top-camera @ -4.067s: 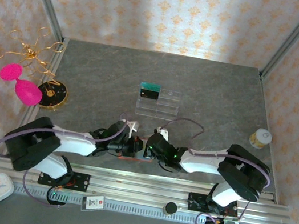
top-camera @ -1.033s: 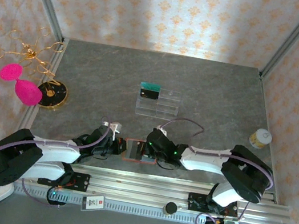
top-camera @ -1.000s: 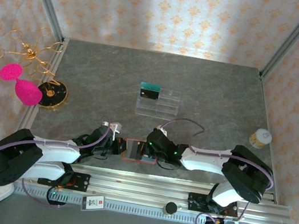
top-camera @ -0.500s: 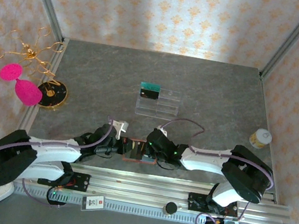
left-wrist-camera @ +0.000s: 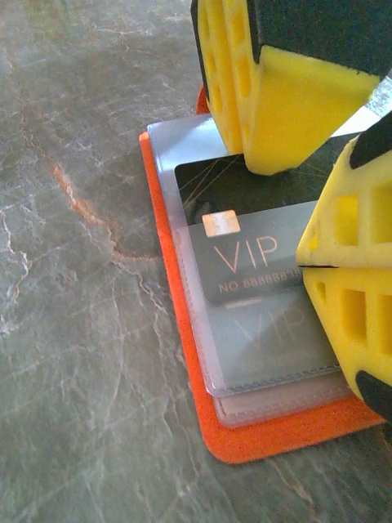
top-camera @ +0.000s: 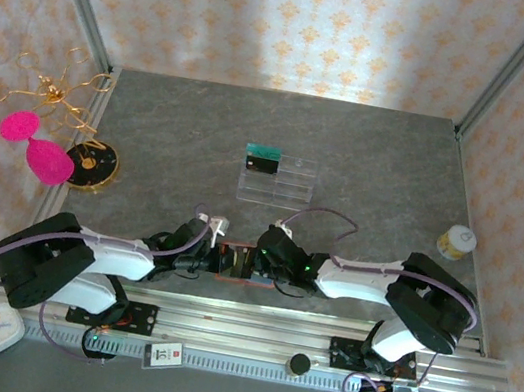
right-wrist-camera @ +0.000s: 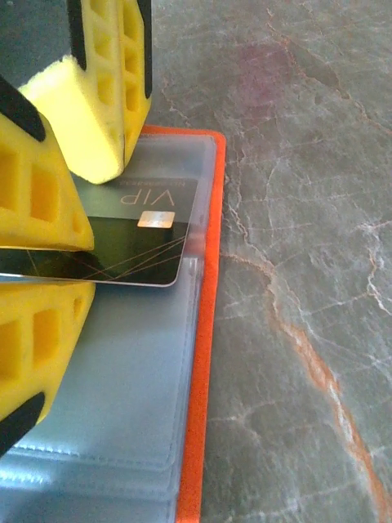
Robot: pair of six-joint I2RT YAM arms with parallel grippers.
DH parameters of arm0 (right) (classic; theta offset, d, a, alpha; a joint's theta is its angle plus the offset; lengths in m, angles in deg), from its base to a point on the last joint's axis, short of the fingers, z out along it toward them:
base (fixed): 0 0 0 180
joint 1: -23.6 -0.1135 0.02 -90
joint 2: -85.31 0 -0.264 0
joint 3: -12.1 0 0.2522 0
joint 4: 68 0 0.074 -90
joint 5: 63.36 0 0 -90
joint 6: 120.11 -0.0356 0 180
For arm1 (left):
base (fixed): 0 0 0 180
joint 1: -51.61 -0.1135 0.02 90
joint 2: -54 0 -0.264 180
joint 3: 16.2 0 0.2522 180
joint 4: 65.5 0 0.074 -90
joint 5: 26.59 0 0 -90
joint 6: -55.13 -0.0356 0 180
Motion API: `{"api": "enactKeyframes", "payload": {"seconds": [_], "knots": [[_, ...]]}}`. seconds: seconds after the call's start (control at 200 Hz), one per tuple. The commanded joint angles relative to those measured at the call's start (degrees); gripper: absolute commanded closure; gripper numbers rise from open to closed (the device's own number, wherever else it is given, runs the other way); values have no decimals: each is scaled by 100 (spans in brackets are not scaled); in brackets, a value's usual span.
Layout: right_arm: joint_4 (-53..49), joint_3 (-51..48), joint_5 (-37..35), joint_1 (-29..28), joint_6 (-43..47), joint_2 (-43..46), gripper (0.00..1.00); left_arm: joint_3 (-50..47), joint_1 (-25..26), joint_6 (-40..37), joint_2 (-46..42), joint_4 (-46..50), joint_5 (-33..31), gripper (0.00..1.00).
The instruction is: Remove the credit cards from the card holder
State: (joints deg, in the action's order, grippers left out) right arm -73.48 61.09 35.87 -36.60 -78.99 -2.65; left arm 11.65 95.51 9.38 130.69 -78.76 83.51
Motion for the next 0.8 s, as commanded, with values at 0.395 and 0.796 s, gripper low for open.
{"api": "enactKeyframes", "payload": {"seconds": [0.395,0.796], "knots": [[-248,-674,-91,189,691,1420,100,97,94,-239,-81,239,12,100],[-1412,503,-900,323,2925,2176,100,651,92,-299,-506,659,80,64]]}}
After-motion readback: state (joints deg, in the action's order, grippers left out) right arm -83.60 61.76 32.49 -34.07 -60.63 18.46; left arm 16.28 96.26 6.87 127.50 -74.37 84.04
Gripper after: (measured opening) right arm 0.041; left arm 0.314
